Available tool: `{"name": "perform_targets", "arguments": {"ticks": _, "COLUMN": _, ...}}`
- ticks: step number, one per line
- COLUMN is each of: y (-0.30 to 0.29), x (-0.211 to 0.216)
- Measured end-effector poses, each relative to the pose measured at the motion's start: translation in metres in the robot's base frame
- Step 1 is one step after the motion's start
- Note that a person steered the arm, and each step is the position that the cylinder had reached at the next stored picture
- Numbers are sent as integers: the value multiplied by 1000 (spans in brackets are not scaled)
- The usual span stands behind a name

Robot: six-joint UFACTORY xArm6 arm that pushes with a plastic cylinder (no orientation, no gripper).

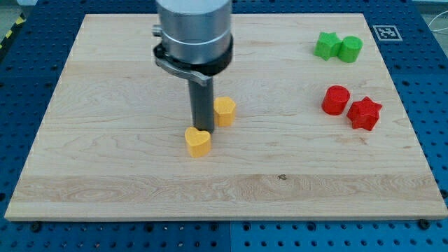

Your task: Push the yellow hexagon to the center

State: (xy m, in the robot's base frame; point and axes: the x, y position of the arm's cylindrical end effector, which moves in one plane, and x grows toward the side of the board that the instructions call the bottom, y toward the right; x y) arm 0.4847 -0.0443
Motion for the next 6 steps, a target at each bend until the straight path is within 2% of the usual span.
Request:
{"name": "perform_targets", "arguments": {"ticks": 1, "y": 15, "x": -14}}
{"name": "perform_targets", "arguments": {"ticks": 4, "y": 95, "x": 24}}
{"name": "perform_targets", "arguments": {"ticks": 6, "y": 102, "x": -6}}
